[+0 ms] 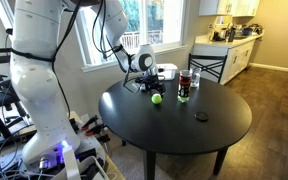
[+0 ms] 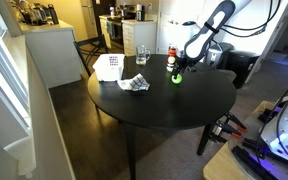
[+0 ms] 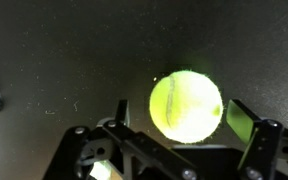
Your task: Put the tennis ball in the black container.
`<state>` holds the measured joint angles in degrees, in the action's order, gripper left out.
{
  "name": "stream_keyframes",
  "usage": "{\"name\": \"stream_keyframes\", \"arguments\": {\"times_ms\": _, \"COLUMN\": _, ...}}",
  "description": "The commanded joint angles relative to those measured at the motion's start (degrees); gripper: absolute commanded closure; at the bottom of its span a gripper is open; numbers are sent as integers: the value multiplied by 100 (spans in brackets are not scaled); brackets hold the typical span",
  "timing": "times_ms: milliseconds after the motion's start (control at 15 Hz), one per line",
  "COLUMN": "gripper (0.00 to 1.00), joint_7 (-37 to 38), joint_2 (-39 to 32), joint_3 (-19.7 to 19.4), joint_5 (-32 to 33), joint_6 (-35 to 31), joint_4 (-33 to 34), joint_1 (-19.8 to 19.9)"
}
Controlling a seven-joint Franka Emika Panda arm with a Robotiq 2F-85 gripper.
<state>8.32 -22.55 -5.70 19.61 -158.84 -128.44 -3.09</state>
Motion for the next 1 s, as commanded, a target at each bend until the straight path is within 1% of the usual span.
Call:
{"name": "stream_keyframes", "arguments": {"times_ms": 0, "gripper": 0, "joint_7": -489, "joint_2": 95, "joint_3": 102, "joint_5": -314, "joint_6": -1107, "joint_4": -458, "joint_1": 296}}
{"name": "stream_keyframes", "arguments": {"times_ms": 67, "gripper": 0, "joint_7": -628, "joint_2": 88, "joint_3": 180, "joint_5": -439, "joint_6": -1320, "joint_4": -524, "joint_1": 384}}
{"name": "stream_keyframes", "arguments": {"times_ms": 200, "gripper": 0, "joint_7": -998, "joint_2": 43, "joint_3": 511, "joint_5": -810, "joint_6": -1655, "joint_4": -633, "joint_1": 674}}
{"name": "stream_keyframes", "arguments": {"times_ms": 267, "gripper": 0, "joint_7": -1159, "joint_2": 26, "joint_3": 724, "joint_5": -1013, "joint_6": -1764, "joint_4": -681, "joint_1": 834}}
{"name": "stream_keyframes", "arguments": {"times_ms": 400, "gripper": 0, "joint_7": -1507, "joint_2": -56, "joint_3": 1309, "joint_5": -1434, "joint_6": -1951, "joint_4": -733, "joint_1": 1293}}
{"name": "stream_keyframes", "arguments": {"times_ms": 533, "gripper": 0, "joint_7": -1736, "joint_2": -154, "joint_3": 1797, "joint_5": -1683, "joint_6": -2019, "joint_4": -729, "joint_1": 1689}}
{"name": "stream_keyframes", "arguments": {"times_ms": 733, "gripper": 0, "joint_7": -1943, "joint_2": -221, "joint_3": 2181, "joint_5": -1808, "joint_6": -1938, "joint_4": -683, "joint_1": 2068}}
{"name": "stream_keyframes", "arguments": {"times_ms": 933, "gripper": 0, "joint_7": -2037, "joint_2": -212, "joint_3": 2360, "joint_5": -1825, "joint_6": -1903, "joint_4": -675, "joint_1": 2319}}
